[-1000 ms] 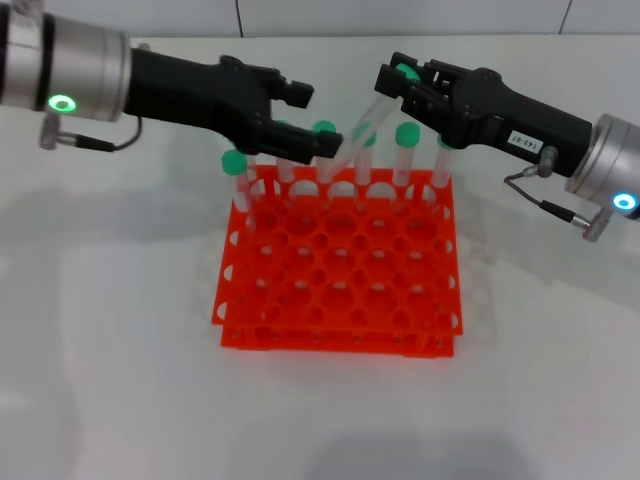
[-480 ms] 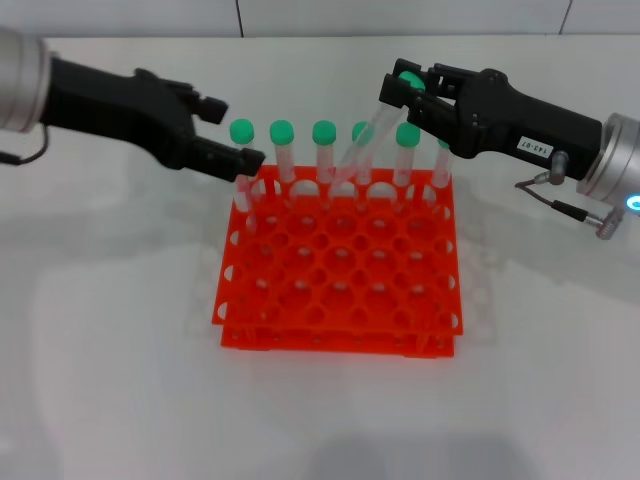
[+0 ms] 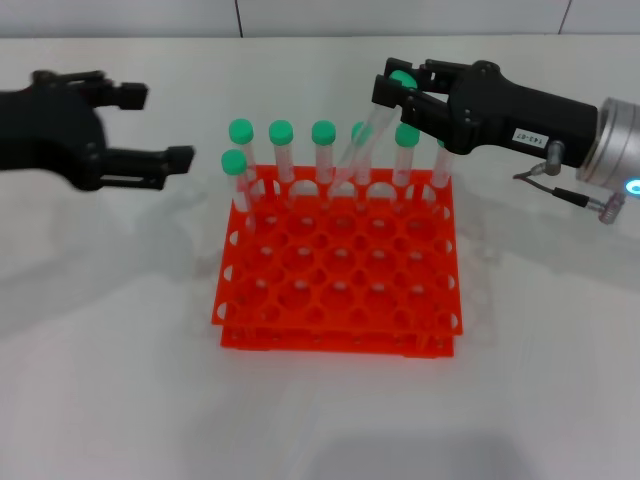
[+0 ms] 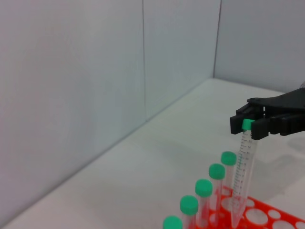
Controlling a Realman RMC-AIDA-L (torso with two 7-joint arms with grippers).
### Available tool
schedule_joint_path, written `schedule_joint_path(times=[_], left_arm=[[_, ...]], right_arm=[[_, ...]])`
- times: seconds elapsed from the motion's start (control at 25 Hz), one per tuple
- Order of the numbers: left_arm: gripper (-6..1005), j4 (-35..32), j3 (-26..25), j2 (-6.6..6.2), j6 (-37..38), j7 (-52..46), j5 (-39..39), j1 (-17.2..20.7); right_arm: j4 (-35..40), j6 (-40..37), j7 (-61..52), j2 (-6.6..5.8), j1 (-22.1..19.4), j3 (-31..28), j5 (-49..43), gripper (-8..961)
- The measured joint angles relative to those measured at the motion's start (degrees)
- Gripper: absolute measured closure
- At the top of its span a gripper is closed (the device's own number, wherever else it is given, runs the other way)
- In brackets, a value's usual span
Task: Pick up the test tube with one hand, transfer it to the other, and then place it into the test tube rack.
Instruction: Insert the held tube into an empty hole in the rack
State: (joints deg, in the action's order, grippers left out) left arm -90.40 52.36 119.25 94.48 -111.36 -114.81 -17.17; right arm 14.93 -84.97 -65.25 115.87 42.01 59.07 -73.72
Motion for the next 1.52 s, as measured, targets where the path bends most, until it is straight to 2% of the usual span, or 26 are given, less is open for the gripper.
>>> schedule_joint_path(times=[0.16, 0.2, 0.24, 0.28, 0.32, 0.52, 0.56, 0.6, 0.76, 0.92, 1.04, 1.36, 1.52], left_arm=[[117, 1.86, 0.04, 0.30, -2.84, 8.18, 7.77, 6.69], [117, 1.86, 0.04, 0.30, -2.84, 8.18, 7.77, 6.69], [117, 4.86, 0.14, 0.38, -3.99, 12.81, 12.05, 9.69], [117, 4.86, 0.14, 0.38, -3.99, 12.81, 12.05, 9.69], [117, 8.64, -0.11, 0.38, -5.08, 17.25, 15.45, 11.63], [118, 20.98, -1.92, 0.26, -7.25, 29.35, 24.09, 14.54], [118, 26.37, -3.65, 0.09, -7.29, 33.06, 25.45, 14.41], [118, 26.37, -3.65, 0.09, -7.29, 33.06, 25.45, 14.41], [118, 34.45, -6.28, -0.19, -7.22, 38.18, 24.78, 12.87], [119, 36.93, -6.64, -0.25, -7.70, 40.06, 23.07, 12.09], [119, 41.96, -7.09, -0.69, -7.90, 41.48, 20.56, 9.88], [119, 45.80, -7.09, -2.01, -7.31, 41.52, 19.09, 8.41], [119, 46.11, -7.10, -2.19, -7.21, 41.43, 18.95, 8.40]], right_arm=[[2.72, 0.91, -1.71, 0.02, 0.21, 2.10, 0.03, 660], [3.38, 1.20, -2.17, 0.02, 0.22, 2.59, 0.04, 659], [4.19, 1.55, -2.71, 0.03, 0.21, 3.22, 0.06, 658], [5.14, 1.99, -3.36, 0.04, 0.13, 4.07, 0.10, 657], [5.14, 1.99, -3.36, 0.04, 0.13, 4.07, 0.10, 657], [7.93, 3.36, -5.26, 0.02, 0.44, 6.58, 0.13, 653], [8.75, 3.86, -5.79, 0.01, 0.50, 7.36, 0.13, 652], [8.99, 4.07, -5.99, 0.01, 0.55, 7.66, 0.13, 651], [11.66, 6.63, -7.41, 0.06, 1.29, 11.10, 0.21, 648], [12.28, 9.02, -7.67, 0.16, 2.81, 13.80, 0.27, 645], [12.29, 9.80, -8.06, 0.16, 3.75, 14.80, 0.28, 643], [12.25, 12.35, -8.43, 0.33, 5.02, 17.39, 0.77, 637], [12.36, 15.53, -8.41, 0.35, 5.30, 22.04, 4.28, 634]])
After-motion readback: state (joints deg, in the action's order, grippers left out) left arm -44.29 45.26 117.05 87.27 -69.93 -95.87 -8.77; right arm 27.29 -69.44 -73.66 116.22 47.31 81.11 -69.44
